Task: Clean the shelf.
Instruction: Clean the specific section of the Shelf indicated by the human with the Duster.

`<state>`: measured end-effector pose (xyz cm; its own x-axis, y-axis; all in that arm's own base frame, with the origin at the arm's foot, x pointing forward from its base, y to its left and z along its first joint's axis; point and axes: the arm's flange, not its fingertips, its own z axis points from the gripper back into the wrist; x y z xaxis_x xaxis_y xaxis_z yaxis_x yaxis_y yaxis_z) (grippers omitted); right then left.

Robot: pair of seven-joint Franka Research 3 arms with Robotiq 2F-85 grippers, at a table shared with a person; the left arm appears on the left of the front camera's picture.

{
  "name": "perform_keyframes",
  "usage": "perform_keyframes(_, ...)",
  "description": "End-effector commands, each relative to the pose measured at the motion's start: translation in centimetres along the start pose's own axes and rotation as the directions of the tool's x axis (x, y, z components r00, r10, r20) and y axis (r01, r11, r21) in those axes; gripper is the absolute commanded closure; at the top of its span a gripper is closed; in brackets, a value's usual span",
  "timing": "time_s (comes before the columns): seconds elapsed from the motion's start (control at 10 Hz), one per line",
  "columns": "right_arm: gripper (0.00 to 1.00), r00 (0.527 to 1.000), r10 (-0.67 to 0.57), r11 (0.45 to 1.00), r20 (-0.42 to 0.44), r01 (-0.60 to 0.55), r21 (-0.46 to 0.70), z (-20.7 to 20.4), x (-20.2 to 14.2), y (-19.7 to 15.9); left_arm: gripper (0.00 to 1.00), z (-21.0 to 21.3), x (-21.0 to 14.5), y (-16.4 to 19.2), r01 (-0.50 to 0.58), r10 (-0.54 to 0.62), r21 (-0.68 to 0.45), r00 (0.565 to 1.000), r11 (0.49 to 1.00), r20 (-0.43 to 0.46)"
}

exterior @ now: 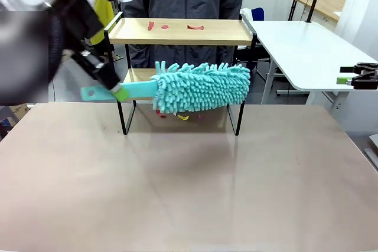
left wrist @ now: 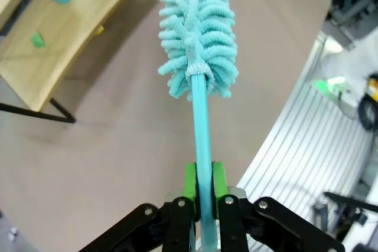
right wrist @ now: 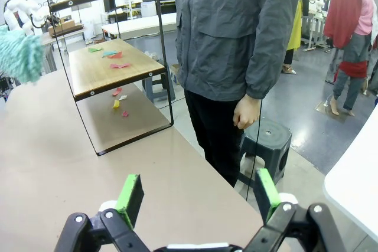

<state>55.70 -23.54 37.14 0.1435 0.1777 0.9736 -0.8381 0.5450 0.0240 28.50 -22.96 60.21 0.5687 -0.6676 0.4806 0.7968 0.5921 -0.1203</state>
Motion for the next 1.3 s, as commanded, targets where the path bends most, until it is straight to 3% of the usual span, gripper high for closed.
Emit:
perform_keyframes(0.0, 0.00, 1.000, 0.013, 1.000, 0.001, -0.013, 0.001, -0.1, 0.2, 0.0, 0.87, -1.8, 1.0, -1.3, -0.151, 0.145, 0.062, 0.985, 0.987, 0.091)
perform_keyframes(0.4, 0.00, 1.000, 0.013, 1.000, 0.001, -0.013, 0.001, -0.1, 0.2, 0.0, 0.87, -4.5, 3.5, -2.1, -0.245, 0.241, 0.015, 0.961, 0.969, 0.136)
perform_keyframes(0.7, 0.00, 1.000, 0.013, 1.000, 0.001, -0.013, 0.001, -0.1, 0.2, 0.0, 0.87, -6.8, 6.5, -2.6, -0.344, 0.327, 0.054, 0.923, 0.937, 0.204)
perform_keyframes(1.2, 0.00, 1.000, 0.013, 1.000, 0.001, -0.013, 0.001, -0.1, 0.2, 0.0, 0.87, -11.2, 10.4, -5.0, -0.443, 0.416, 0.083, 0.881, 0.893, 0.227)
